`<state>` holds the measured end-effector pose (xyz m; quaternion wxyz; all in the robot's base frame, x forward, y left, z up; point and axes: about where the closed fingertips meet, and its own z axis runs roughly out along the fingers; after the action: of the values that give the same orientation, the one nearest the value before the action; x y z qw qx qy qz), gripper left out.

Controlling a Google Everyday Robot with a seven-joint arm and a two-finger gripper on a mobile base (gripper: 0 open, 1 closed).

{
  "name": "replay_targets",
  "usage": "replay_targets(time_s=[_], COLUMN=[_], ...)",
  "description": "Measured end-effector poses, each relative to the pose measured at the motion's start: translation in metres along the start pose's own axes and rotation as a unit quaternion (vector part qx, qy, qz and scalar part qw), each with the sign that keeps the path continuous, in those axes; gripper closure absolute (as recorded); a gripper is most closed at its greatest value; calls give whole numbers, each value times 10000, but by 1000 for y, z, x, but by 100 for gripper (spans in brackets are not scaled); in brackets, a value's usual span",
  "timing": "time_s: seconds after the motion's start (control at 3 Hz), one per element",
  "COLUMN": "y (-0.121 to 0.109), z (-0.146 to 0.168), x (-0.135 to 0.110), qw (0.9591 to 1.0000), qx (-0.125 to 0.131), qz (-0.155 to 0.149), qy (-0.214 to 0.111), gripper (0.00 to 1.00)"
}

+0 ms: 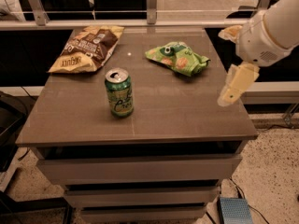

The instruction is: Move green rice chip bag near green can

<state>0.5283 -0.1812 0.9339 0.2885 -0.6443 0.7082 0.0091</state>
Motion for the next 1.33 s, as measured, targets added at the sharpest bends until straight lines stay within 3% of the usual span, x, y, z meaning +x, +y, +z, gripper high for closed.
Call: replay_targets(time_s=[0.33, 0.67, 1.0, 1.33], y=[-41, -77, -105, -124], z=[41, 93, 133, 156], x=[-11, -18, -17, -12], qw=[9989, 9977, 9973, 9973], qx=[166, 165, 118, 108], qz=[-171, -128, -59, -30], qy=[-396, -650, -727, -720], gripper=[0, 0, 0, 16])
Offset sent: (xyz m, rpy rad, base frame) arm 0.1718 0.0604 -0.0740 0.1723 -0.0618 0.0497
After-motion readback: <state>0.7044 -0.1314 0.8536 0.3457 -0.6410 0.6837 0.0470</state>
